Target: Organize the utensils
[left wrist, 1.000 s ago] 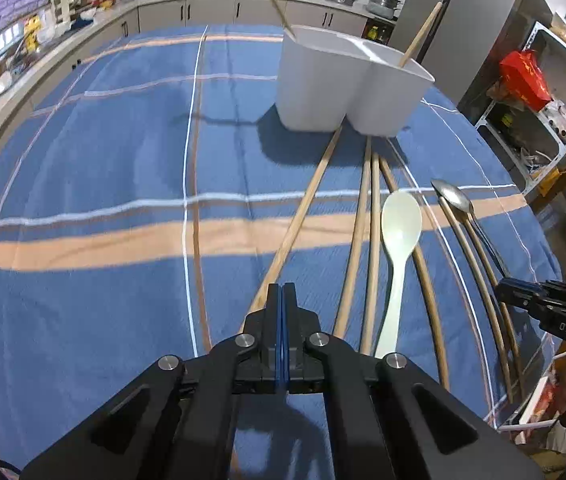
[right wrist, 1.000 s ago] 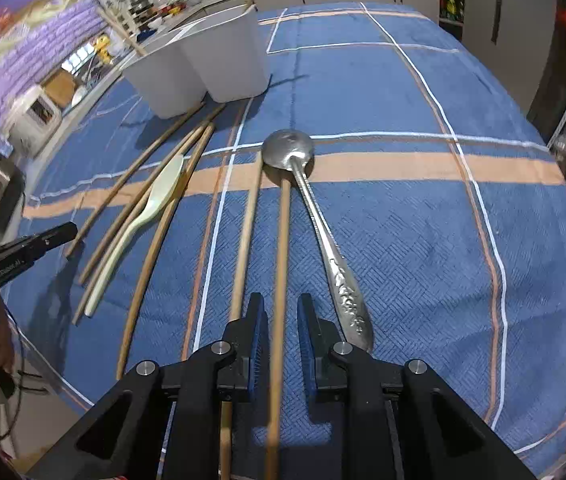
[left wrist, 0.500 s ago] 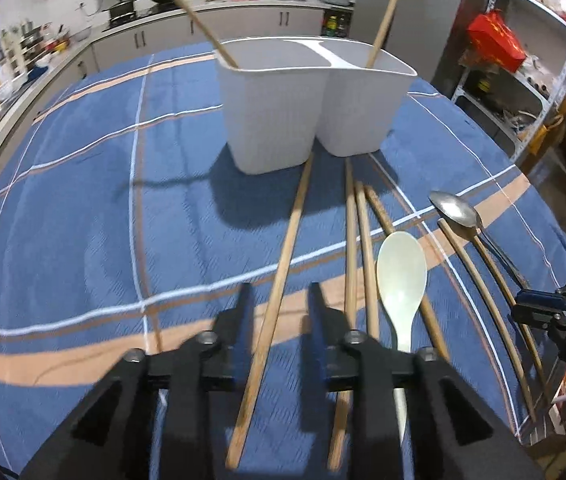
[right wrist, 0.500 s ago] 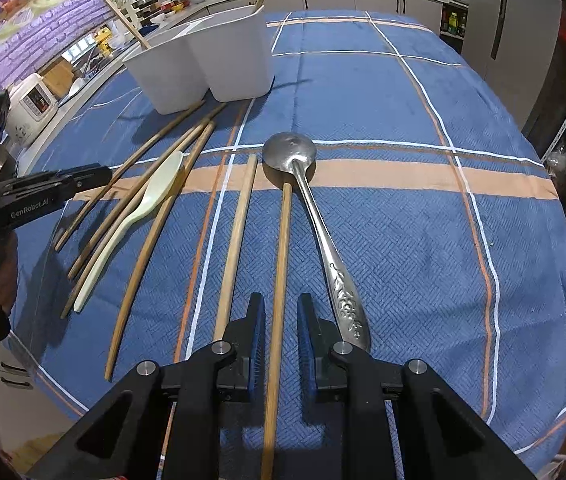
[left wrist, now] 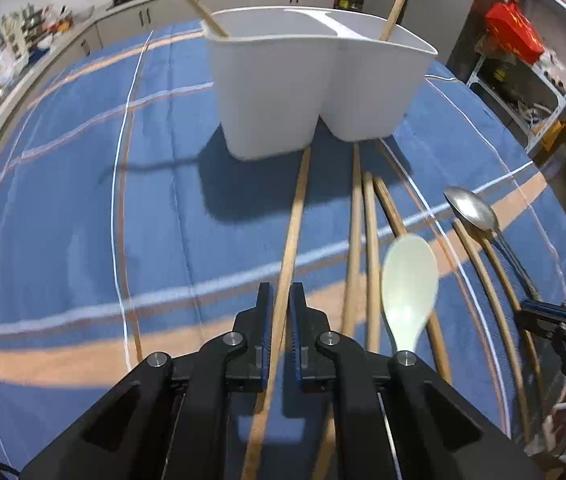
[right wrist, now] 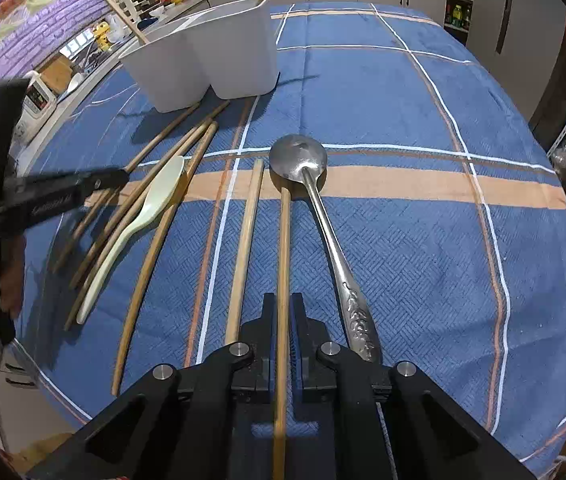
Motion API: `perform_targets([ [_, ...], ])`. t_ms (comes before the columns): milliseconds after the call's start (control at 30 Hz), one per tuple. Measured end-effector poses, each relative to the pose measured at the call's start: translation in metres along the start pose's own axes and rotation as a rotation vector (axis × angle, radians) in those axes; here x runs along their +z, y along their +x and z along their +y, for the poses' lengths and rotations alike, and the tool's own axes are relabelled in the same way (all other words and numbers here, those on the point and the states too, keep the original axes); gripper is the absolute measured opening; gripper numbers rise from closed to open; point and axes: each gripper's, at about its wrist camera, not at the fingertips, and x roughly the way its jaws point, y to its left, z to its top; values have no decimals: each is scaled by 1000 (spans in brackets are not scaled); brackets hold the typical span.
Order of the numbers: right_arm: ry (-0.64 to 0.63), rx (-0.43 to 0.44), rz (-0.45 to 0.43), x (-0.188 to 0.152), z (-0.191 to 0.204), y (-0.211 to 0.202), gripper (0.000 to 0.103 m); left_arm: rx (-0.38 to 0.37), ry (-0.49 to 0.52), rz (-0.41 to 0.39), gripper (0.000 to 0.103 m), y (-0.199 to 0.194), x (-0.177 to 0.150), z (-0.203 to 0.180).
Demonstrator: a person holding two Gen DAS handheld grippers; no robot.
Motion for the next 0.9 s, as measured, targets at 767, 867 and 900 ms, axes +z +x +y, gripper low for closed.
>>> perform_targets([
  [767, -147, -84, 194, -5, 16, 0, 7, 32, -86, 80, 6, -34, -63, 28],
  [867, -159, -94, 240, 4, 16, 6, 7, 57, -40, 106, 7, -26, -49, 23],
  [900, -166, -101, 257, 8, 18, 8, 7, 63, -31, 109, 7, -25, -45, 22],
])
